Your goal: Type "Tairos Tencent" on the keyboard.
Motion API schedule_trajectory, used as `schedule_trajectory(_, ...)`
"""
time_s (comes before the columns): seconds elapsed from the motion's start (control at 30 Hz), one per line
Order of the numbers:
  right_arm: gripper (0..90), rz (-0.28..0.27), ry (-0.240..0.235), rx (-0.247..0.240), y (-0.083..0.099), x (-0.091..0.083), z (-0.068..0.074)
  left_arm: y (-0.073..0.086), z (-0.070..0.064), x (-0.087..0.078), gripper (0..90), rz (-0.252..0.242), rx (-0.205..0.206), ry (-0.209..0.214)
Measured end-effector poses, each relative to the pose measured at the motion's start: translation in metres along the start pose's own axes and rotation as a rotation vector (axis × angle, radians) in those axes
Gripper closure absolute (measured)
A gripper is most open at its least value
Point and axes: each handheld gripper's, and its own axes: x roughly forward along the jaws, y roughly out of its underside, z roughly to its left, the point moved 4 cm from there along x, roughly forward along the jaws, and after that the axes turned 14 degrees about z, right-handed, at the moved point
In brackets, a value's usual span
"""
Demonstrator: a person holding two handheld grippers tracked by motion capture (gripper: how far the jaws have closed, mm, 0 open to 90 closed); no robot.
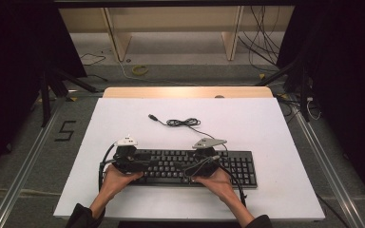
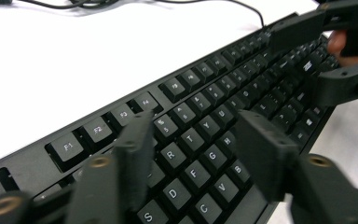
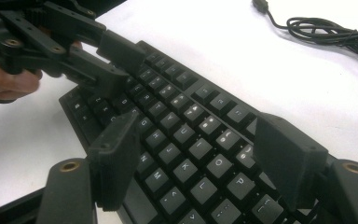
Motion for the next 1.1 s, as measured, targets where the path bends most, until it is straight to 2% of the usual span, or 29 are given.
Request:
schedule_trajectory(0.1,32.7,-0.001,0.002,-0.002,0.0,0.0,0.0,-0.001,0.0,-0.003,34.2,-0.021,-0.02,0.027)
schedule_trajectory(0.4,34.6,0.008,0.008,0.006,0.002,0.002,-0.002,0.001,0.0,-0.013,31.9,-0.052,-0.03,0.019)
schedule_trajectory(0.57,36.1,0.01,0.013,0.0,0.003,0.003,-0.003,0.003,0.0,-0.015,29.6,-0.051,-0.026,0.007)
schedule_trajectory(0.7,41.8,0.014,0.024,0.0,0.003,0.003,-0.004,0.005,0.001,-0.019,28.4,-0.063,-0.032,0.011)
schedule_trajectory(0.97,62.8,0.035,0.067,0.002,0.006,0.005,-0.009,0.007,-0.001,-0.021,28.2,-0.072,-0.03,0.015)
schedule_trajectory(1.1,71.5,0.042,0.074,-0.006,0.007,0.006,-0.009,0.009,-0.001,-0.024,28.2,-0.078,-0.03,0.017)
